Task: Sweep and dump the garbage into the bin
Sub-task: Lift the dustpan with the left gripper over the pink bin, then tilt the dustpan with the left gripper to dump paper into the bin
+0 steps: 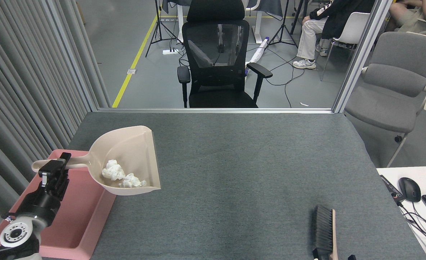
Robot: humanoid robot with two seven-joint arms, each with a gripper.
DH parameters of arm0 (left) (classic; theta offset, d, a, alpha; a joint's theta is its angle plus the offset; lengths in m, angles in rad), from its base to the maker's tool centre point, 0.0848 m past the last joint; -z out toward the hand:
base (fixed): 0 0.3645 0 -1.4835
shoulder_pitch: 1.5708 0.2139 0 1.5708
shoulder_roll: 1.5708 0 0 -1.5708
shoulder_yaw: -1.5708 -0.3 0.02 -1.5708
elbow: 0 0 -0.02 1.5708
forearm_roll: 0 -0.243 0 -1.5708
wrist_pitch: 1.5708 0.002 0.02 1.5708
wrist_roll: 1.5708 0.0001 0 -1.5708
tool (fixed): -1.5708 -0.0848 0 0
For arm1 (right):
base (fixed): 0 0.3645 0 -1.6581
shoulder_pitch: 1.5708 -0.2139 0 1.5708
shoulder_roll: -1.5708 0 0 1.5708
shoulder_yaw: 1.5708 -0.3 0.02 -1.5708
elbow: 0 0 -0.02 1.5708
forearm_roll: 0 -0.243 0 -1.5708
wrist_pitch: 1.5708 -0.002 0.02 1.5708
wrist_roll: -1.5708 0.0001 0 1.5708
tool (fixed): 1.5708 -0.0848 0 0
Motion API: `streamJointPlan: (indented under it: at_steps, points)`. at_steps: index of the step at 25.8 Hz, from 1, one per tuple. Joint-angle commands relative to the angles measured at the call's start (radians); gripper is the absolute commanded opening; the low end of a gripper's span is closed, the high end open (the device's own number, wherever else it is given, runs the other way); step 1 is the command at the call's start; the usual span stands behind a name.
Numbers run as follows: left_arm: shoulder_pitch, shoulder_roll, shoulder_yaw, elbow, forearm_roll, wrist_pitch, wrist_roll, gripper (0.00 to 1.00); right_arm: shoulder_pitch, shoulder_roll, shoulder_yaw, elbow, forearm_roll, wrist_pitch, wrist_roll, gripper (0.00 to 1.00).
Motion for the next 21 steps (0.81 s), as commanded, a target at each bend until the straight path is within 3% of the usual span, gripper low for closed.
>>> streamJointPlan:
  at_steps: [1,11,15,21]
  points:
    - [-0.002,0.056,0.043,0.046,0.014,-0.019,-0.001,0.14,-0.002,-0.001,0.0,0.0,0.0,0.0,0.004,1.0]
    - [-0.005,0.119,0.109,0.16,0.016,-0.069,-0.021,0.15,-0.017,0.002,0.002,0.002,-0.006,-0.015,0.004,1.0]
    - [-0.031,0.134,0.14,0.264,0.014,-0.135,-0.024,0.15,-0.02,0.005,0.004,0.002,-0.006,-0.017,0.004,1.0]
    - [-0.045,0.234,0.143,0.387,0.019,-0.227,-0.029,0.15,-0.025,0.005,0.01,0.002,-0.006,-0.017,0.006,1.0]
